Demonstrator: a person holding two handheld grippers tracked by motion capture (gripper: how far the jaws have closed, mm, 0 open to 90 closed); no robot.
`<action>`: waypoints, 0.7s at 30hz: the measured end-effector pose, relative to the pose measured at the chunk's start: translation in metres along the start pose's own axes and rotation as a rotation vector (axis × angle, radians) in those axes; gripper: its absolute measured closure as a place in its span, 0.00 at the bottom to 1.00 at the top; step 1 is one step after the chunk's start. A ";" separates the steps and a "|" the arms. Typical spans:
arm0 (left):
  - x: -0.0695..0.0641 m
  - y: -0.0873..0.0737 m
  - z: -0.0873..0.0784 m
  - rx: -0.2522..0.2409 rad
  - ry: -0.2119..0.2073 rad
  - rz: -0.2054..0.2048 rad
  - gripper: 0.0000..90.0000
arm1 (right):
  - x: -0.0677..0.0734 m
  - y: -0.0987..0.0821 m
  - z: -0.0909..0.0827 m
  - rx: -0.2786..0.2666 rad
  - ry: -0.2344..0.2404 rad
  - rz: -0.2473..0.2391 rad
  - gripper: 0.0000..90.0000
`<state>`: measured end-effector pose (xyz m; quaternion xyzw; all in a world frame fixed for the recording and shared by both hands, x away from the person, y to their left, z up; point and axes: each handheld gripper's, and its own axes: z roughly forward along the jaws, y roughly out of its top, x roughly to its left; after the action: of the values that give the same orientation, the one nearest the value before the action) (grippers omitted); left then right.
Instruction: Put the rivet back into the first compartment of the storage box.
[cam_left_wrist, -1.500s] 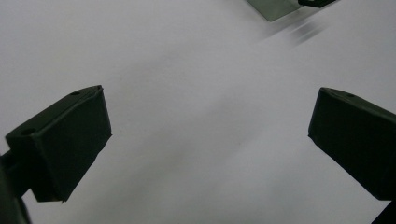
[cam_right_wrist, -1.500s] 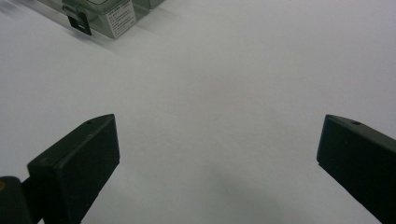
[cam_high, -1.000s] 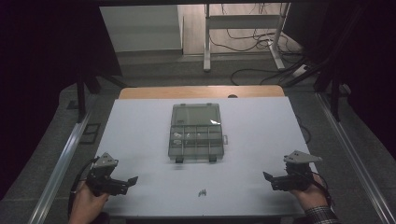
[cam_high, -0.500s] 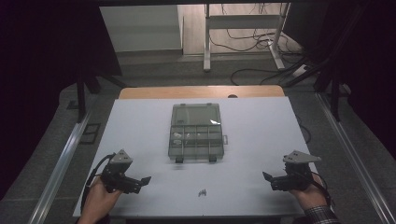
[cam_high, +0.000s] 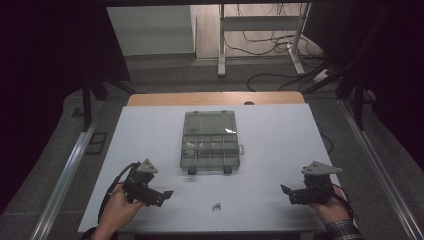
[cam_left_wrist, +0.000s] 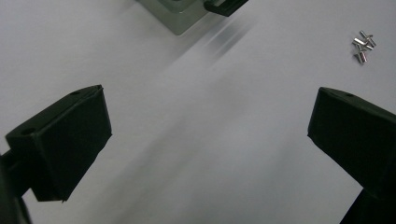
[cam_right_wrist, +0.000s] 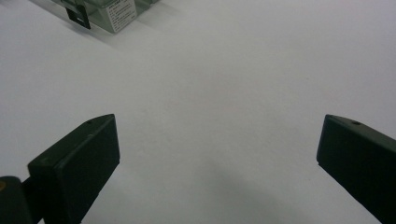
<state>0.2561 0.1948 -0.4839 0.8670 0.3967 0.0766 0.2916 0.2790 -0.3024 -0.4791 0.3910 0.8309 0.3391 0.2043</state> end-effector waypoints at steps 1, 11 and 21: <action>-0.002 0.003 0.002 0.007 -0.007 0.007 0.00 | 0.000 0.000 0.000 0.002 -0.001 -0.001 0.00; -0.016 0.024 0.017 0.055 -0.069 0.061 0.00 | 0.000 0.000 0.001 0.010 -0.001 -0.005 0.00; -0.034 0.042 0.033 0.095 -0.136 0.124 0.00 | 0.001 -0.001 0.002 0.020 0.000 -0.013 0.00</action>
<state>0.2724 0.1335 -0.4837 0.9058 0.3250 0.0168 0.2713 0.2795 -0.3012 -0.4812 0.3875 0.8367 0.3296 0.2028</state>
